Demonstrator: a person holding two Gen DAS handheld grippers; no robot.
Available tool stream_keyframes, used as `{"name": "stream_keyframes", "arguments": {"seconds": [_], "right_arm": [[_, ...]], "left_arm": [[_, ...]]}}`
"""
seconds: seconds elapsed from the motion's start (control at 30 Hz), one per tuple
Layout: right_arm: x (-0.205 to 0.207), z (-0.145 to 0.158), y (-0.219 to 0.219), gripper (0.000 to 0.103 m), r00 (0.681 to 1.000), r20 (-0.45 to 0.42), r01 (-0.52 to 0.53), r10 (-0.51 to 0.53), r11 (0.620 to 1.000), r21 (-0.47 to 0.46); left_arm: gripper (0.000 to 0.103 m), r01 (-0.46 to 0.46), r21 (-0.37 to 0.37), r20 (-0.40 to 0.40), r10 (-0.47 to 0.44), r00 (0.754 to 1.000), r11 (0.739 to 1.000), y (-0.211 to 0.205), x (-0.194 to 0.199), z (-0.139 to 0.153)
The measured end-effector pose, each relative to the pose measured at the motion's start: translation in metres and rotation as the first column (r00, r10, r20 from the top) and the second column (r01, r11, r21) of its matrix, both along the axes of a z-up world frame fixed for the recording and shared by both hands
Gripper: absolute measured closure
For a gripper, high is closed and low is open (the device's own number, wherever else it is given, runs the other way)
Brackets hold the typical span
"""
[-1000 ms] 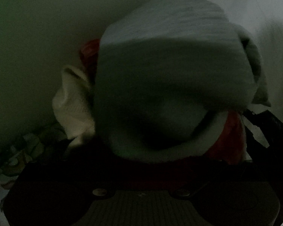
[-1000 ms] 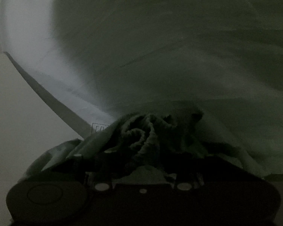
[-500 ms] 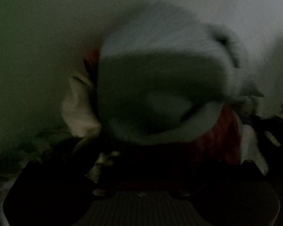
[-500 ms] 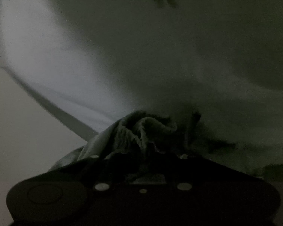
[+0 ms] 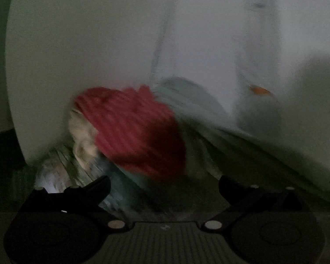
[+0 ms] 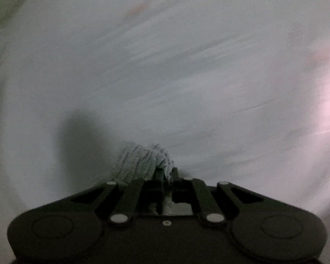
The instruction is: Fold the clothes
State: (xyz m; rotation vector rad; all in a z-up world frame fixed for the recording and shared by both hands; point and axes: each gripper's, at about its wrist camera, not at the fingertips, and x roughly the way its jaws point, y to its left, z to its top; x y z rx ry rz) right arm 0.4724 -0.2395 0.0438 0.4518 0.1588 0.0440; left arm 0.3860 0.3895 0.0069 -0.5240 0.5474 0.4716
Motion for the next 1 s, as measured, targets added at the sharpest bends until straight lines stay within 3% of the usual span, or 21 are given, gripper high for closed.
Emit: {"name": "stream_keyframes", "arguments": {"seconds": [0.07, 0.1, 0.17, 0.2, 0.23, 0.3, 0.43, 0.6, 0.73, 0.87, 1.0], "right_arm": [[-0.017, -0.03, -0.079, 0.089, 0.972, -0.161, 0.15, -0.169, 0.981, -0.124], [-0.023, -0.05, -0.109, 0.076, 0.93, -0.258, 0.208, -0.263, 0.952, -0.224], [-0.041, -0.091, -0.161, 0.073, 0.806, -0.414, 0.262, -0.423, 0.882, -0.391], [-0.06, -0.108, -0.182, 0.072, 0.774, -0.467, 0.259, -0.428, 0.887, -0.383], [-0.08, -0.121, -0.198, 0.066, 0.762, -0.501, 0.264, -0.41, 0.904, -0.338], [-0.118, -0.145, -0.219, 0.053, 0.751, -0.558, 0.263, -0.354, 0.935, -0.238], [-0.151, -0.18, -0.222, 0.054, 0.722, -0.648, 0.203, -0.244, 0.969, -0.139], [-0.16, -0.193, -0.199, 0.053, 0.751, -0.641, 0.181, -0.159, 0.983, -0.031], [-0.135, -0.21, -0.208, 0.053, 0.748, -0.644, 0.217, -0.16, 0.976, 0.01], [-0.101, -0.227, -0.211, 0.052, 0.751, -0.644, 0.231, -0.143, 0.971, 0.055], [-0.068, -0.242, -0.195, 0.039, 0.735, -0.66, 0.238, -0.155, 0.971, 0.037]], "left_arm": [[0.0, 0.036, 0.005, -0.012, -0.036, 0.999, 0.999, -0.036, -0.013, -0.007], [0.0, 0.06, 0.0, -0.025, -0.06, 0.998, 0.998, -0.056, -0.017, -0.016], [0.0, 0.128, -0.021, -0.058, -0.129, 0.99, 0.992, -0.093, -0.025, -0.035], [0.0, 0.166, -0.042, -0.081, -0.169, 0.982, 0.985, -0.111, -0.028, -0.045], [0.0, 0.201, -0.068, -0.105, -0.208, 0.973, 0.977, -0.129, -0.032, -0.056], [0.0, 0.255, -0.126, -0.142, -0.272, 0.952, 0.959, -0.161, -0.038, -0.08], [0.0, 0.318, -0.22, -0.206, -0.362, 0.909, 0.922, -0.216, -0.045, -0.121], [0.0, 0.339, -0.257, -0.234, -0.399, 0.887, 0.905, -0.249, -0.034, -0.139], [0.0, 0.344, -0.245, -0.232, -0.399, 0.887, 0.907, -0.249, -0.021, -0.13], [0.0, 0.315, -0.205, -0.252, -0.36, 0.898, 0.927, -0.24, -0.017, -0.117], [0.0, 0.247, -0.204, -0.285, -0.299, 0.911, 0.947, -0.227, -0.011, -0.119]]}}
